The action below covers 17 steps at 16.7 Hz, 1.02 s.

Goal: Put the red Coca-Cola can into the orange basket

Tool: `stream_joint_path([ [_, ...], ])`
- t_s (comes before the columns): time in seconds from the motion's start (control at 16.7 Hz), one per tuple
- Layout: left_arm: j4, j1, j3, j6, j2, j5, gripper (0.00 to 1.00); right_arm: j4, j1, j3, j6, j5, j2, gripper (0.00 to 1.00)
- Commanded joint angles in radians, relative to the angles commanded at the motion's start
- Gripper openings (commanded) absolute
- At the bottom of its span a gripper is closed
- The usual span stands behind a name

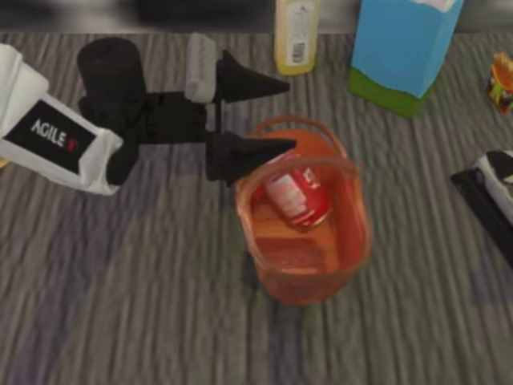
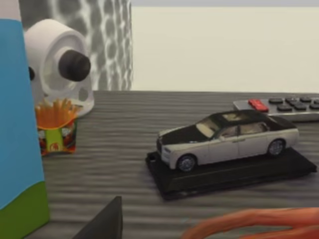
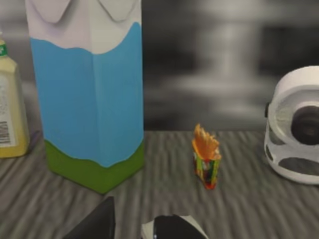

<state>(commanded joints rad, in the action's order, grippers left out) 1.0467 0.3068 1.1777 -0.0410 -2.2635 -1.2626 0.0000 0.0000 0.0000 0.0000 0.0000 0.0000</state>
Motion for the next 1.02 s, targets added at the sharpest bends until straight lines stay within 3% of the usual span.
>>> stream_joint_path([
  [0.3,-0.005,0.002,-0.002,0.003,0.01,0.006,1.0,-0.009,0.004,0.01,-0.006,-0.001,0.01,1.0],
  [0.48,-0.045,-0.02,-0.029,0.033,0.095,0.058,1.0,-0.091,0.042,0.103,-0.058,-0.003,0.101,1.0],
  [0.78,-0.19,-0.095,-0.145,0.109,0.438,0.254,1.0,-0.358,0.156,0.461,-0.229,-0.004,0.457,1.0],
  [1.02,-0.358,-0.168,-0.307,0.152,0.86,0.48,1.0,-0.641,0.277,0.876,-0.412,-0.002,0.87,1.0],
])
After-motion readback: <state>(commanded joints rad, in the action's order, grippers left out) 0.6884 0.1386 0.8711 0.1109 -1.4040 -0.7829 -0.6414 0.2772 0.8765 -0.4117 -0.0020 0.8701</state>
